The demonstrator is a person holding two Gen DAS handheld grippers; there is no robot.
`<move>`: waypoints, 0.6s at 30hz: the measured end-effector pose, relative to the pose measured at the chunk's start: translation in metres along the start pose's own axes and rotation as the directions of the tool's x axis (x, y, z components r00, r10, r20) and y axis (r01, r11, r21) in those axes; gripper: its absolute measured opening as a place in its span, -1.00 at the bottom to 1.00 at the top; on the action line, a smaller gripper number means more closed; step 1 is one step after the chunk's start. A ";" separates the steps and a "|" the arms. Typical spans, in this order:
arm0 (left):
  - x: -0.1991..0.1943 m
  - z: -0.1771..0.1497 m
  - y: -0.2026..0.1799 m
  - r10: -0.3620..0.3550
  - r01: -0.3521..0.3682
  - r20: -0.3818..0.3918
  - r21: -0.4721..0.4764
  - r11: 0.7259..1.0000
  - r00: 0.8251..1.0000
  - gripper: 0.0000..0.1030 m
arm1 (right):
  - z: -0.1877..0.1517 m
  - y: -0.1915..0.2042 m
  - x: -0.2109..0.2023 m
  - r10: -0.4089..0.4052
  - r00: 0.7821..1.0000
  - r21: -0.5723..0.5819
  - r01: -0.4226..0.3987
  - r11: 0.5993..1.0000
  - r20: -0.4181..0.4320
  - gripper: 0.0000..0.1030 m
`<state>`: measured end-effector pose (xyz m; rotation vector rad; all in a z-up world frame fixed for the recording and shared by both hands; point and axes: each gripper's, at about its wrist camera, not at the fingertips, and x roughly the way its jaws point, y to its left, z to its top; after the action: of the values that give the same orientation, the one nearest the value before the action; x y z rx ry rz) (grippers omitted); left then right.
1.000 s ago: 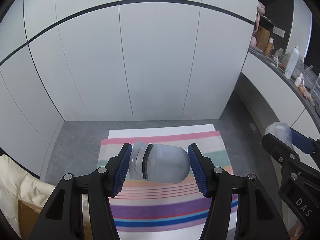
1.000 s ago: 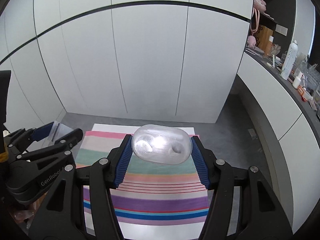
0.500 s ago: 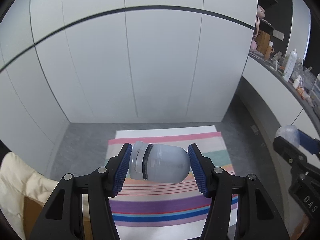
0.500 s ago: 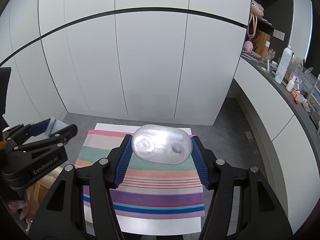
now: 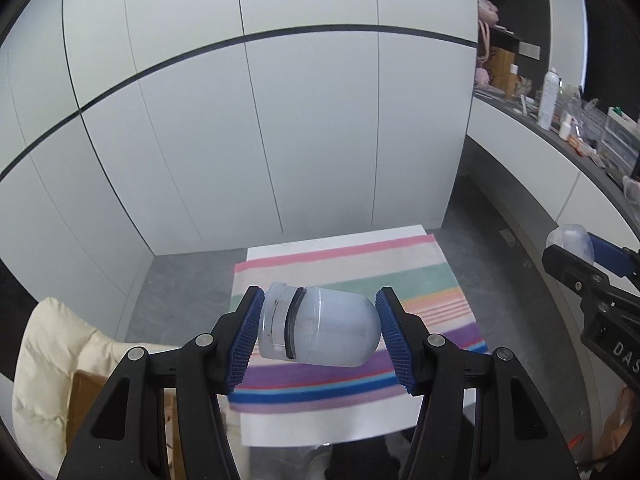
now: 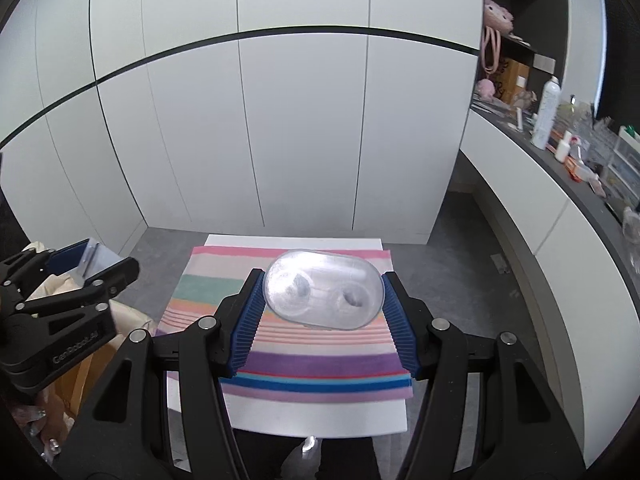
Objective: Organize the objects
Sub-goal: 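Lift the clear cup and clear case and carry them over the cardboard box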
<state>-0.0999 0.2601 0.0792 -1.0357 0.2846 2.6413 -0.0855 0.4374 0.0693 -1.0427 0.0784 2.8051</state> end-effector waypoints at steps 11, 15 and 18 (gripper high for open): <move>-0.059 -0.085 0.029 0.018 -0.018 -0.001 -0.019 1.000 1.000 0.14 | -0.087 -0.007 -0.049 0.037 0.998 0.069 -0.034 0.997 -0.041 0.17; -0.064 -0.118 0.038 0.017 -0.020 -0.054 -0.051 0.998 0.998 0.14 | -0.121 -0.007 -0.054 0.056 0.993 0.086 -0.047 0.995 -0.103 0.17; -0.074 -0.145 0.036 0.012 -0.016 -0.090 -0.043 0.999 0.996 0.14 | -0.151 -0.011 -0.063 0.076 0.985 0.113 -0.059 0.992 -0.155 0.17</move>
<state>0.0309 0.1708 0.0282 -1.1731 0.2553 2.6279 0.0611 0.4258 -0.0036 -1.2585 0.2858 2.7354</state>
